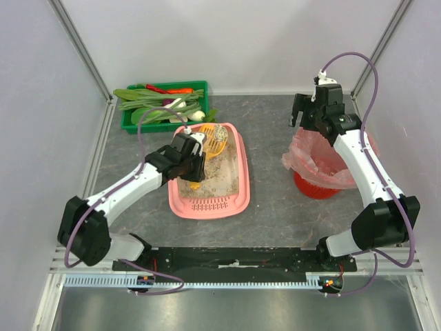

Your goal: Clean the litter box

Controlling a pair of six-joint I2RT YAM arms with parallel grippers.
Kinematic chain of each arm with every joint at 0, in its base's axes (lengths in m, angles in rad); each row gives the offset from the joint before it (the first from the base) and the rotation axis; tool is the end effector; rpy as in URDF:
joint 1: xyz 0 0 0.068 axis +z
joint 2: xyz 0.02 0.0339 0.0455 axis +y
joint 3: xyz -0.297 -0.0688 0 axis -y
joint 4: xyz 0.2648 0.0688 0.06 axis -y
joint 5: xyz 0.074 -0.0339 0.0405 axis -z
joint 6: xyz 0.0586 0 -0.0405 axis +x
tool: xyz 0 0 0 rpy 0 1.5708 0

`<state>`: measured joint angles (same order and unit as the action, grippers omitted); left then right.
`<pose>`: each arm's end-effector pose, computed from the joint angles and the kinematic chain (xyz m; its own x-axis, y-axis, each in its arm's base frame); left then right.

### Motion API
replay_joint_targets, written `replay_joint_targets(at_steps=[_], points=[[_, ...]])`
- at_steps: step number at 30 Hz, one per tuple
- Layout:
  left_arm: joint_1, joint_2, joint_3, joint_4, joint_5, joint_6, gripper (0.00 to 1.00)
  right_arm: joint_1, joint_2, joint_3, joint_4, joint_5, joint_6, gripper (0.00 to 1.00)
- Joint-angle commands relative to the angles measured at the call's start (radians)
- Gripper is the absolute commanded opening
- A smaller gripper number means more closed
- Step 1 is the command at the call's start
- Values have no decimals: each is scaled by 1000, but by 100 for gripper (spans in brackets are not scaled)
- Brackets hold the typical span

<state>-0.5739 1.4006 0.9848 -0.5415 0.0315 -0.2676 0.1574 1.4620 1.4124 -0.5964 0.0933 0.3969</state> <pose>0.2614 -0.1712 0.2457 -0.8097 0.2088 -0.5484 0.3565 0.9174 -0.1771 0.3573 0.0512 0.3759 -0.5803 0.2976 -0.7581 0.1537 0.9541 0.2569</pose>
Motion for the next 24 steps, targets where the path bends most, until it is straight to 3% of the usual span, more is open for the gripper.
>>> replay_joint_targets(at_steps=[1,9,13,18,24], points=[[-4,-92,-53,28,15,1,2,24,-32,30,-13,17,-13,93],[-4,-331,-193,80,34,-54,2,74,-43,10,-22,17,-24,93],[-4,-295,-224,130,48,-62,2,102,-5,54,-36,11,-36,93],[-6,-380,-276,172,50,-108,2,148,8,97,-57,39,-52,93],[-6,-336,-201,83,76,-85,2,163,8,94,-56,55,-44,93]])
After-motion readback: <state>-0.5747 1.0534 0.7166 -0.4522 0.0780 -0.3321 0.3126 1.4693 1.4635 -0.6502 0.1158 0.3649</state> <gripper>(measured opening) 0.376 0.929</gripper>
